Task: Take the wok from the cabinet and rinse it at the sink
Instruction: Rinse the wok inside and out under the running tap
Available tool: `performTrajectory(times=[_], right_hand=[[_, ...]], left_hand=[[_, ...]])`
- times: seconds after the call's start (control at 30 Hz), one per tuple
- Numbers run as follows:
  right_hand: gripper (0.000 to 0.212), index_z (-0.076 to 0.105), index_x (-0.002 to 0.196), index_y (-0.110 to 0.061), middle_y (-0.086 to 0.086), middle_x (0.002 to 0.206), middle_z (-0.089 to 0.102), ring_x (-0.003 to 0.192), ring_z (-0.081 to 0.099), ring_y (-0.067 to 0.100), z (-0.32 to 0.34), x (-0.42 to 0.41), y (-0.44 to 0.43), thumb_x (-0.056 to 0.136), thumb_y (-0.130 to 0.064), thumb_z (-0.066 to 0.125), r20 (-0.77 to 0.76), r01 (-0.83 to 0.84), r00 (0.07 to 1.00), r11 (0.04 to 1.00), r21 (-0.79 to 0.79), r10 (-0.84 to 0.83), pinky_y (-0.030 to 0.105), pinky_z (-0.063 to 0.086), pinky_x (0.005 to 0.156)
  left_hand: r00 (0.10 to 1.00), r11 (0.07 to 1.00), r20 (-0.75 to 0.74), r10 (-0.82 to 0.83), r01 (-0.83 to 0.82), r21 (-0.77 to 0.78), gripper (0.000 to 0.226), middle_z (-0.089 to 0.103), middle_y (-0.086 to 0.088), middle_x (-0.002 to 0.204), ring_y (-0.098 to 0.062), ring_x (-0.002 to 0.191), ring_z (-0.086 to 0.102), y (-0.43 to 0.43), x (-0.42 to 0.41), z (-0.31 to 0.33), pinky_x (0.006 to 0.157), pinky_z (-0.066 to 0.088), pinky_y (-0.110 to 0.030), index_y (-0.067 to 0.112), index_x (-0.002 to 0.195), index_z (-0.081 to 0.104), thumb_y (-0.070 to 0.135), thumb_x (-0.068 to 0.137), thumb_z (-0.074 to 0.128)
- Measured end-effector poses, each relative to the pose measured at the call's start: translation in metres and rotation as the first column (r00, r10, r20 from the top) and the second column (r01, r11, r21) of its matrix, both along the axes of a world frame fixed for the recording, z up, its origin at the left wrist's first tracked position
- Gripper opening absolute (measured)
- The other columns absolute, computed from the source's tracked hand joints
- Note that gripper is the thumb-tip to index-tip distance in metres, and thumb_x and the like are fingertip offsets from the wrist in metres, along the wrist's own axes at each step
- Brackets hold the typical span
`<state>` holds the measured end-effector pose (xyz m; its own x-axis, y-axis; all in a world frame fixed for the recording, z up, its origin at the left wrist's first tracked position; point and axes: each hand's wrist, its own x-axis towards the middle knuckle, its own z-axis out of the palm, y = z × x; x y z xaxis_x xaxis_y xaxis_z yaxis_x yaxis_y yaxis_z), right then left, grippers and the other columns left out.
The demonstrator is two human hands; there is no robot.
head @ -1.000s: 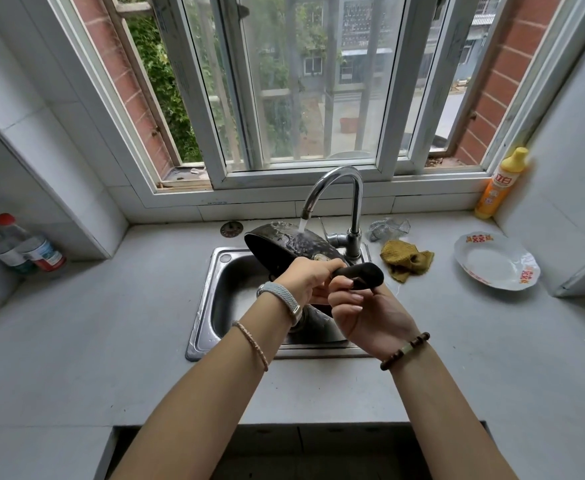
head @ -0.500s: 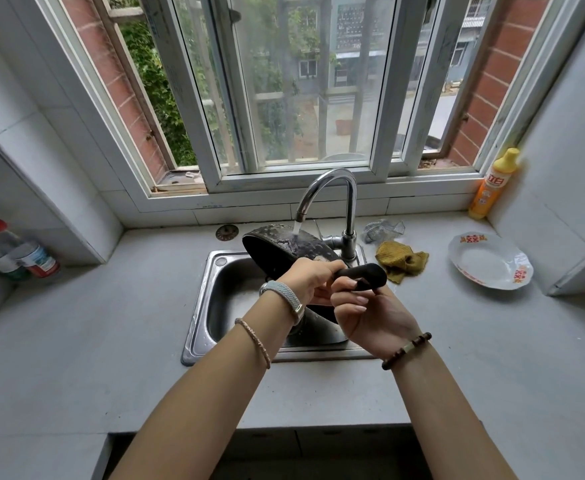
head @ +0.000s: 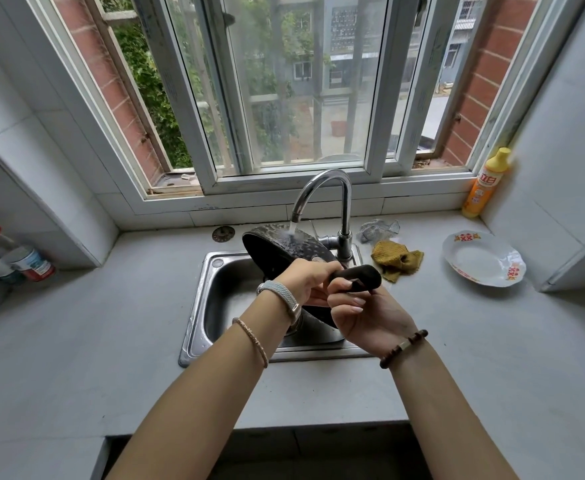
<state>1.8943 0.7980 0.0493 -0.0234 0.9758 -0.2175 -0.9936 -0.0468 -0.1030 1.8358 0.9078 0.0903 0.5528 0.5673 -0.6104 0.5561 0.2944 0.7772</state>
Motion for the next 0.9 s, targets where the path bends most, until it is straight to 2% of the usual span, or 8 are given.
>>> performTrajectory(times=[0.17, 0.3, 0.4, 0.5, 0.57, 0.77, 0.83, 0.9], right_hand=[[0.033, 0.059, 0.088, -0.007, 0.002, 0.067, 0.053, 0.043, 0.042, 0.008, 0.010, -0.016, 0.009, 0.100, -0.031, 0.038, 0.105, 0.005, 0.994, 0.998, -0.067, 0.002, 0.017, 0.039, 0.040], [0.015, 0.058, 0.081, -0.009, 0.001, 0.064, 0.052, 0.040, 0.040, 0.005, 0.020, -0.031, 0.022, 0.081, -0.023, 0.065, 0.242, -0.021, 0.970, 0.997, -0.068, 0.037, 0.015, 0.037, 0.037], [0.027, 0.059, 0.078, -0.009, 0.002, 0.066, 0.052, 0.040, 0.039, 0.005, 0.024, -0.043, 0.033, 0.070, -0.027, 0.078, 0.268, -0.050, 0.961, 0.996, -0.068, 0.067, 0.015, 0.037, 0.037], [0.029, 0.055, 0.075, -0.010, 0.001, 0.063, 0.054, 0.038, 0.038, 0.003, 0.029, -0.055, 0.044, 0.088, -0.036, 0.055, 0.328, -0.062, 0.939, 0.990, -0.127, 0.101, 0.013, 0.036, 0.036], [0.036, 0.053, 0.076, -0.010, 0.000, 0.061, 0.056, 0.037, 0.039, 0.002, 0.031, -0.062, 0.052, 0.095, -0.040, 0.046, 0.339, -0.079, 0.933, 0.987, -0.137, 0.122, 0.012, 0.036, 0.036], [0.039, 0.054, 0.081, -0.010, 0.002, 0.066, 0.057, 0.038, 0.042, 0.003, 0.032, -0.080, 0.073, 0.096, -0.045, 0.046, 0.395, -0.077, 0.906, 0.977, -0.200, 0.152, 0.013, 0.039, 0.038], [0.040, 0.055, 0.079, -0.009, 0.002, 0.068, 0.056, 0.038, 0.042, 0.003, 0.032, -0.086, 0.079, 0.097, -0.045, 0.046, 0.395, -0.086, 0.904, 0.974, -0.210, 0.165, 0.013, 0.039, 0.038], [0.039, 0.055, 0.081, -0.009, 0.002, 0.071, 0.052, 0.038, 0.042, 0.004, 0.032, -0.091, 0.083, 0.097, -0.044, 0.047, 0.397, -0.093, 0.901, 0.971, -0.222, 0.177, 0.014, 0.039, 0.037]], left_hand=[[0.997, 0.997, 0.041, 0.070, -0.068, -0.045, 0.021, 0.058, 0.001, 0.039, -0.011, 0.032, 0.057, 0.009, -0.018, -0.006, 0.038, 0.051, -0.020, 0.009, 0.068, 0.059, 0.020, 0.084, 0.066], [0.987, 0.987, 0.071, 0.142, -0.135, -0.085, 0.025, 0.061, -0.002, 0.045, -0.023, 0.057, 0.063, 0.021, -0.033, -0.013, 0.069, 0.058, -0.034, 0.006, 0.072, 0.061, 0.027, 0.085, 0.067], [0.976, 0.979, 0.093, 0.195, -0.188, -0.082, 0.029, 0.060, -0.002, 0.046, -0.019, 0.052, 0.060, 0.031, -0.045, -0.016, 0.052, 0.058, -0.027, 0.006, 0.069, 0.059, 0.029, 0.085, 0.068], [0.968, 0.969, 0.111, 0.223, -0.208, -0.133, 0.031, 0.060, -0.010, 0.070, -0.016, 0.047, 0.059, 0.039, -0.059, -0.018, 0.039, 0.053, -0.023, 0.004, 0.073, 0.061, 0.031, 0.084, 0.069], [0.959, 0.959, 0.124, 0.254, -0.233, -0.158, 0.028, 0.057, -0.012, 0.072, -0.014, 0.038, 0.060, 0.042, -0.069, -0.015, 0.033, 0.047, -0.020, 0.000, 0.081, 0.061, 0.027, 0.088, 0.065], [0.924, 0.933, 0.166, 0.345, -0.317, -0.172, 0.037, 0.053, -0.002, 0.036, -0.010, 0.026, 0.053, 0.047, -0.093, -0.006, 0.026, 0.037, -0.015, -0.001, 0.061, 0.060, 0.018, 0.093, 0.059], [0.905, 0.920, 0.193, 0.380, -0.349, -0.178, 0.052, 0.052, -0.001, 0.032, -0.009, 0.024, 0.051, 0.050, -0.099, -0.010, 0.025, 0.037, -0.016, 0.002, 0.044, 0.062, 0.013, 0.094, 0.054], [0.889, 0.909, 0.208, 0.408, -0.372, -0.190, 0.055, 0.052, -0.002, 0.032, -0.009, 0.022, 0.049, 0.052, -0.105, -0.011, 0.024, 0.036, -0.015, 0.002, 0.042, 0.058, 0.008, 0.096, 0.049]])
